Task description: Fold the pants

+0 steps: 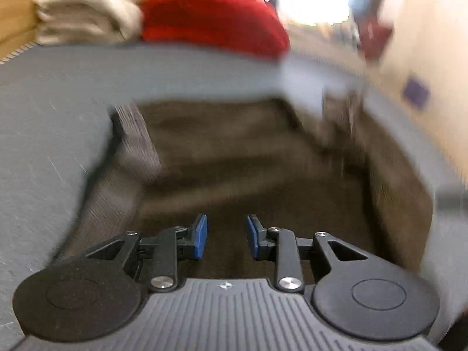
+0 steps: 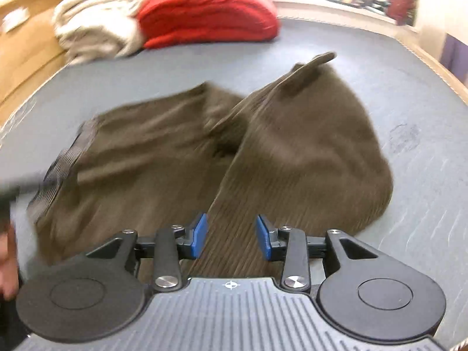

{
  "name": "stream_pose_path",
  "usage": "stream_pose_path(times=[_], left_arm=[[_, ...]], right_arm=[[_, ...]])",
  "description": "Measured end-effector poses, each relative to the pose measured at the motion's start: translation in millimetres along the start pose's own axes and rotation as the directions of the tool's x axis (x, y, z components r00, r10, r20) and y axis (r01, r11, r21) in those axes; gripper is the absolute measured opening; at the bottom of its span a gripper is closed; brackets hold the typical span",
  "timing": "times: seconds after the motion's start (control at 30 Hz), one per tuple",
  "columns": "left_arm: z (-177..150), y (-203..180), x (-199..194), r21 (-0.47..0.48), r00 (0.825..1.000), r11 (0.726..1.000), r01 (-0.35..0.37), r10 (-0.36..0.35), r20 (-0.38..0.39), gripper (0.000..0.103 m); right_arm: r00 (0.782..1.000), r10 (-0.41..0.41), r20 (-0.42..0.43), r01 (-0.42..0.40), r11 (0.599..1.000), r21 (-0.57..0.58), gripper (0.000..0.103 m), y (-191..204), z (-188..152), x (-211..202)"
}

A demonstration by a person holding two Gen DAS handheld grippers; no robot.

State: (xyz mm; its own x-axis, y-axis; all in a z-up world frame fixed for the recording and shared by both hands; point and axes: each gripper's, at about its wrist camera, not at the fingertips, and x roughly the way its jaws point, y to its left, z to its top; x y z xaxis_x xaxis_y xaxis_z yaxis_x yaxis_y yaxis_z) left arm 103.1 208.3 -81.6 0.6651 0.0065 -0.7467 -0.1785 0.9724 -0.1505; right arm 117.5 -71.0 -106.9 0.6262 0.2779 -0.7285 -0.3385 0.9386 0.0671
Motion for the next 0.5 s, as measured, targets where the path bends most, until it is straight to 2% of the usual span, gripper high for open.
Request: stream_pose_path(times=[0.03, 0.07, 0.13, 0.17, 0.3, 0.4, 0.43, 0.5], left_arm=[[-6, -1, 16, 0.019, 0.995, 1.000, -0.003, 0.005, -0.099, 0.031], [-10, -3, 15, 0.052, 0.998, 0.999, -0.002, 0.005, -0.066, 0.034], [-9, -13, 13, 0.120, 0.998, 0.993, 0.001, 0.007, -0.068, 0.046], [-10, -17, 12, 0.123, 0.998, 0.992, 0.010, -0.002, -0.069, 0.054], [-13, -23, 15, 0.183, 0.999, 0.983, 0.001, 0.009, -0.054, 0.056], [-14, -20, 16, 0.165, 0.999, 0.986, 0.011, -0.003, -0.051, 0.056], [-16, -20, 17, 0.157, 0.999, 0.988, 0.015, -0.007, -0.050, 0.056], [-18, -11, 26, 0.149, 0.999, 0.989, 0.017, -0.010, -0.047, 0.056]], right_arm=[[1.000, -0.007, 0.005, 0.006, 1.000, 0.025, 0.039, -6, 12, 9], [1.000, -0.010, 0.011, 0.010, 0.999, 0.042, 0.040, -12, 21, 18], [1.000, -0.021, 0.015, 0.021, 0.999, 0.042, 0.045, -14, 40, 39], [0.999, -0.031, 0.009, 0.030, 0.999, 0.031, 0.047, -12, 47, 51], [0.997, -0.065, -0.052, 0.063, 0.998, -0.030, 0.047, -1, 66, 101], [0.984, -0.111, -0.138, 0.102, 0.993, -0.065, 0.047, 1, 69, 130], [0.981, -0.124, -0.148, 0.114, 0.991, -0.076, 0.046, 0, 68, 133], [0.980, -0.116, -0.159, 0.104, 0.991, -0.083, 0.026, -8, 66, 131]])
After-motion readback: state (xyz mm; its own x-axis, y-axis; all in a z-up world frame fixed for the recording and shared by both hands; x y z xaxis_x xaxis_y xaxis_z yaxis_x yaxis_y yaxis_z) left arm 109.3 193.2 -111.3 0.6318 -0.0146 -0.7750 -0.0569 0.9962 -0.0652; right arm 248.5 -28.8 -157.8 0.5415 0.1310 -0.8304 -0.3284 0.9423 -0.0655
